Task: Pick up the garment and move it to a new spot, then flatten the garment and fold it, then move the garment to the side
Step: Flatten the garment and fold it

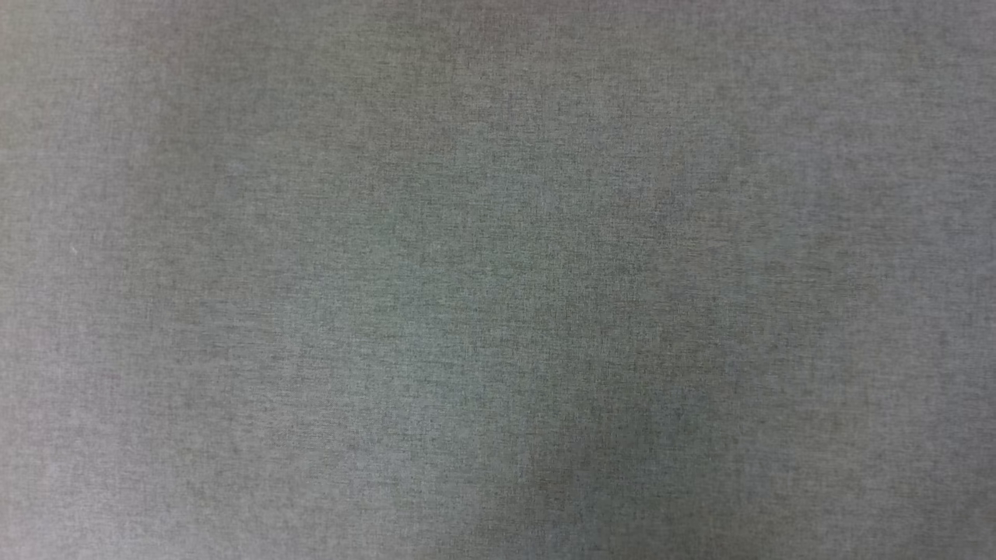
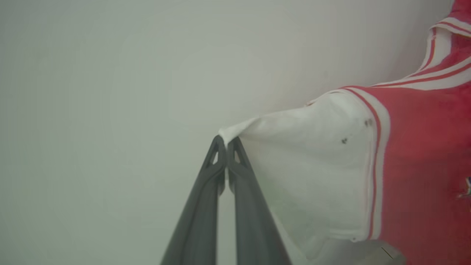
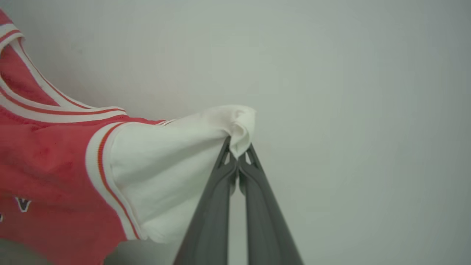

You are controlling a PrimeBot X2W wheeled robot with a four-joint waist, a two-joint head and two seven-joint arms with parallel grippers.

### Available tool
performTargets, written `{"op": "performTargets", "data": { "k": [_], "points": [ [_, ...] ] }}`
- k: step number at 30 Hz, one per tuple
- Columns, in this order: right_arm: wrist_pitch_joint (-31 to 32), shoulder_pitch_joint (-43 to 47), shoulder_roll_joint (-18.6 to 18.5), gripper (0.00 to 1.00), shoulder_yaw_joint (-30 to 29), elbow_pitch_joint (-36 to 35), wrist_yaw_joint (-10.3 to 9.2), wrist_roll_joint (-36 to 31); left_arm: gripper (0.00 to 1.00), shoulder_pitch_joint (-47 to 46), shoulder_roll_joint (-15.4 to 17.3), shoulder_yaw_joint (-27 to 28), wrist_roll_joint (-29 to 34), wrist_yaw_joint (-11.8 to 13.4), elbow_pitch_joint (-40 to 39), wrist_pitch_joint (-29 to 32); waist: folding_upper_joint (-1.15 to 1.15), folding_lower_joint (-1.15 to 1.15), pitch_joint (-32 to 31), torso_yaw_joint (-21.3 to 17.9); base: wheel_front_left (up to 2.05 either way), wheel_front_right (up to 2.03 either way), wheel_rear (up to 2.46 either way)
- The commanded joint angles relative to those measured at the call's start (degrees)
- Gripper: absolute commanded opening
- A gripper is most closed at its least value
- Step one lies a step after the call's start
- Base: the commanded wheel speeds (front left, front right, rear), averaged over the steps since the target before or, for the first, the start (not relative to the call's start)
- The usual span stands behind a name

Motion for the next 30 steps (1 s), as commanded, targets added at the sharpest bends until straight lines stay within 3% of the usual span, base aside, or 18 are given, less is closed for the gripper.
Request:
{"op": "performTargets", "data": {
  "k": [1, 12, 20, 30],
  "points": [
    [-0.97, 2.34, 0.03, 0.00, 1.02, 0.47, -0.05, 0.57, 0.00, 1.76, -0.44, -0.02, -0.66, -0.18, 0.46, -0.87, 0.00, -0.01, -0.31, -0.10, 0.00, 0.00, 0.00],
    [-8.86, 24.98, -0.17, 0.00, 6.06, 0.51, -0.04, 8.55, 0.00, 26.04, -1.29, 0.26, -6.84, -0.26, -3.37, -3.95, 0.00, -0.01, -5.99, -1.50, 0.00, 0.00, 0.00],
    [-12.10, 43.14, -0.01, 0.00, 8.01, -3.58, -0.04, 14.32, 0.00, 48.91, 2.69, 3.90, -11.88, 4.33, -14.39, -4.04, 0.00, -0.01, -12.85, -2.78, 0.00, 0.00, 0.00],
    [-12.37, 63.82, -3.83, 0.00, 6.42, -9.46, -0.04, 17.80, 0.00, 73.73, 10.30, 3.09, -18.32, 10.15, -27.29, -3.54, 0.00, -0.01, -20.19, -3.88, 0.00, 0.00, 0.00]
  ]
}}
